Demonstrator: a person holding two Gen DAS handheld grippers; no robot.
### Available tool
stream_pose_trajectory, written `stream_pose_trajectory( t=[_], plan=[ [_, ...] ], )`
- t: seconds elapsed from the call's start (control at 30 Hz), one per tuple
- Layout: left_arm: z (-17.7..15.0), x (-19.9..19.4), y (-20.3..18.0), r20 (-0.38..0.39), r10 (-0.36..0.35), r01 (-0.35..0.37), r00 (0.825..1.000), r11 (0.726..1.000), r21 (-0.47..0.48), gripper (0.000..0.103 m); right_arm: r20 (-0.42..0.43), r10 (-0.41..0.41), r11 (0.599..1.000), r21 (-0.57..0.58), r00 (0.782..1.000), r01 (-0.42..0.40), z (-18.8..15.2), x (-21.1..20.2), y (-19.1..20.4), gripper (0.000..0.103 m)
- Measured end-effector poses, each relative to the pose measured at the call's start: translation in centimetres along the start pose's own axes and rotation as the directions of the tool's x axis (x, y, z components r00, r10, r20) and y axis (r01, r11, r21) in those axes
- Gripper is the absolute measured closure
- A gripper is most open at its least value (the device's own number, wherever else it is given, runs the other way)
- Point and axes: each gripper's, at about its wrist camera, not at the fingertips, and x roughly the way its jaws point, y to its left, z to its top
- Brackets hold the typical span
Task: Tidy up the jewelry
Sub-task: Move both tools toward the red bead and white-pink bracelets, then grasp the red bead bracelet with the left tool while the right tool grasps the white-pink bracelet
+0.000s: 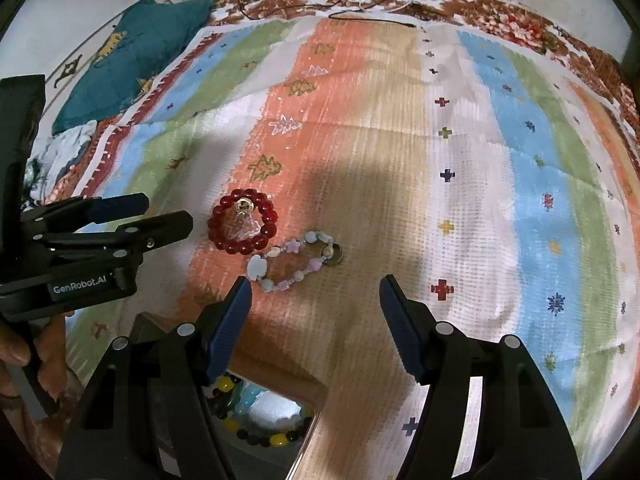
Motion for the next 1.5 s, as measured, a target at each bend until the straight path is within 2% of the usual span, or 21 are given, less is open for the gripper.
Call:
stream_pose_trajectory(
  t=[0.63, 1.17, 1.4, 1.5],
  plan=[
    [1.2, 2.4, 0.2, -0.043, 0.021, -0.021, 0.999, 1.0, 0.01, 0.035, -0.046, -0.004, 1.0, 0.017, 0.999, 0.005, 1.3, 2.4, -0.7, 0.037],
    [1.9, 5.6, 1.3, -0.104, 0.054, -0.054, 0.993, 0.999, -0.003, 0.035, -0.146, 0.033, 0.997, 0.073, 0.989, -0.023, 1.7, 6.1, -1.9, 0.037],
    [2.1, 6.5, 1.2, -0.12, 0.06, -0.059, 0.991, 0.998, 0.011, 0.038, -0.166, 0.043, 0.997, 0.075, 0.985, -0.03, 2.1, 7.3, -1.7, 0.037],
    [2.1, 7.1, 1.2, -0.132, 0.067, -0.066, 0.989, 0.998, 0.015, 0.043, -0.175, 0.051, 0.996, 0.076, 0.983, -0.038, 2.2, 7.8, -1.6, 0.037]
  ],
)
